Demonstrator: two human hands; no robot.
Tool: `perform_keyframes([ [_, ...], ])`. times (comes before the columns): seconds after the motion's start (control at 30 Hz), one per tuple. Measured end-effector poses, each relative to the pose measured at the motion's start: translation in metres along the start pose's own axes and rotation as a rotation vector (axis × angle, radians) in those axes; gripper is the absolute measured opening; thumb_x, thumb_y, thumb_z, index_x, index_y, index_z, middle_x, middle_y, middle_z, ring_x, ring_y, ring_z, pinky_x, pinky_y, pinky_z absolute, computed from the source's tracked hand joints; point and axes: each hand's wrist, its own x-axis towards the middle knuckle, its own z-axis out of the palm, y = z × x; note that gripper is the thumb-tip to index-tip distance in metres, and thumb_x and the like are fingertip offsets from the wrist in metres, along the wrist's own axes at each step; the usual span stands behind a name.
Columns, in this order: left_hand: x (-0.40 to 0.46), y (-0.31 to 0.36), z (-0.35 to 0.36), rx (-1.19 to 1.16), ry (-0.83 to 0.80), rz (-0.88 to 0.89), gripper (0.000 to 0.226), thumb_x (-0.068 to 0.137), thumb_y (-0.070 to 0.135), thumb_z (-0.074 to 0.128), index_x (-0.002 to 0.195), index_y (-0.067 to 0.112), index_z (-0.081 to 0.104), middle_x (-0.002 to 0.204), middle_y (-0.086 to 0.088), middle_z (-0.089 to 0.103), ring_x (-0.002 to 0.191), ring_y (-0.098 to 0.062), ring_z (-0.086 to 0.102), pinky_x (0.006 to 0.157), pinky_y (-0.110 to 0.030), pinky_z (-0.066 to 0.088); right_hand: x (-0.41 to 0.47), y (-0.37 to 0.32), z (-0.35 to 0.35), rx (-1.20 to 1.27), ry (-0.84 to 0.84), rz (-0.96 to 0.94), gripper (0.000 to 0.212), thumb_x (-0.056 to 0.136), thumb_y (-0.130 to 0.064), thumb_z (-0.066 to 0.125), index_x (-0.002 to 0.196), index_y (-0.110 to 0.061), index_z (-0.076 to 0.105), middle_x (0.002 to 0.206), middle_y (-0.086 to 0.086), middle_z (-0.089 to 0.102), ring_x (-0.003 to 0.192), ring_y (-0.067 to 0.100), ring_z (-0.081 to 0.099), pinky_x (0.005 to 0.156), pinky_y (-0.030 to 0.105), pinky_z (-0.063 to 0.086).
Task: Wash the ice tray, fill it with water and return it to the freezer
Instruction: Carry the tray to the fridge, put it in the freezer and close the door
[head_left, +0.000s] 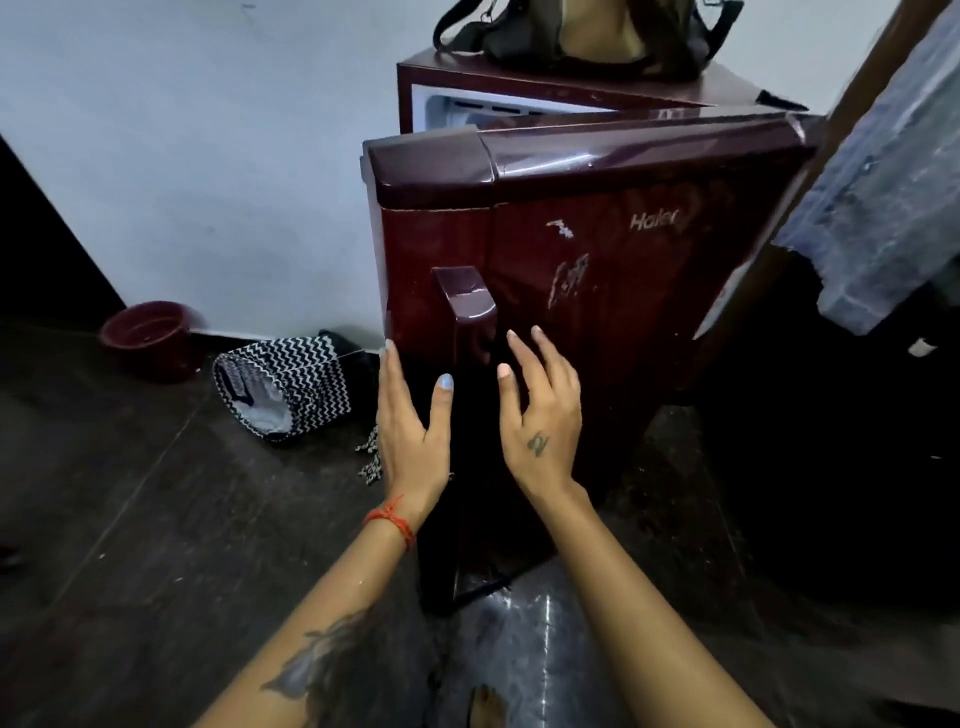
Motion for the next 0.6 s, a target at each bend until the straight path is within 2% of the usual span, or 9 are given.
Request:
perform_keyframes([
  [0.13, 0.033, -0.011, 0.005, 0.027, 0.026, -0.006, 0.077, 0.085, 0.061, 0.031, 0.150, 0.021, 0.016, 0.157, 0.001, 0.020, 0.144, -0.011, 0.019, 0.116, -0.028, 0.017, 0.024, 0.007, 0.027, -0.035, -0.076, -0.017, 0.043, 0.096, -0.032, 0.044, 0.137, -0.019, 0.049, 0.149, 0.009, 0.037, 0.134, 0.029, 0.036, 0.105, 0.049, 0.039],
  [0.2, 0.049, -0.015, 0.008, 0.014, 0.041, -0.008, 0.073, 0.087, 0.058, 0.031, 0.149, 0.022, 0.018, 0.156, 0.001, 0.023, 0.143, -0.011, 0.021, 0.117, -0.035, 0.021, 0.036, 0.012, 0.038, -0.043, -0.126, -0.030, 0.043, 0.097, -0.032, 0.043, 0.139, -0.020, 0.047, 0.151, 0.009, 0.033, 0.136, 0.029, 0.034, 0.104, 0.052, 0.039],
  [0.33, 0.077, -0.021, 0.012, 0.013, 0.047, -0.028, 0.065, 0.091, 0.049, 0.031, 0.149, 0.020, 0.021, 0.155, 0.000, 0.026, 0.143, -0.013, 0.023, 0.117, -0.037, 0.022, 0.056, 0.018, 0.059, -0.078, -0.148, -0.058, 0.043, 0.098, -0.031, 0.040, 0.138, -0.015, 0.048, 0.150, 0.010, 0.035, 0.135, 0.031, 0.035, 0.104, 0.051, 0.040],
  [0.5, 0.117, -0.030, 0.017, 0.006, 0.025, -0.026, 0.063, 0.092, 0.048, 0.029, 0.148, 0.020, 0.024, 0.154, 0.001, 0.028, 0.142, -0.014, 0.025, 0.117, -0.036, 0.023, 0.076, 0.021, 0.083, -0.106, -0.139, -0.055, 0.042, 0.098, -0.029, 0.040, 0.136, -0.012, 0.050, 0.150, 0.011, 0.036, 0.135, 0.031, 0.036, 0.105, 0.048, 0.038],
  [0.6, 0.141, -0.039, 0.020, -0.001, -0.007, -0.027, 0.063, 0.092, 0.049, 0.028, 0.148, 0.021, 0.024, 0.154, 0.002, 0.029, 0.141, -0.012, 0.026, 0.115, -0.031, 0.022, 0.088, 0.023, 0.100, -0.116, -0.129, -0.042, 0.043, 0.097, -0.028, 0.039, 0.136, -0.012, 0.050, 0.150, 0.012, 0.036, 0.136, 0.032, 0.036, 0.106, 0.046, 0.035],
])
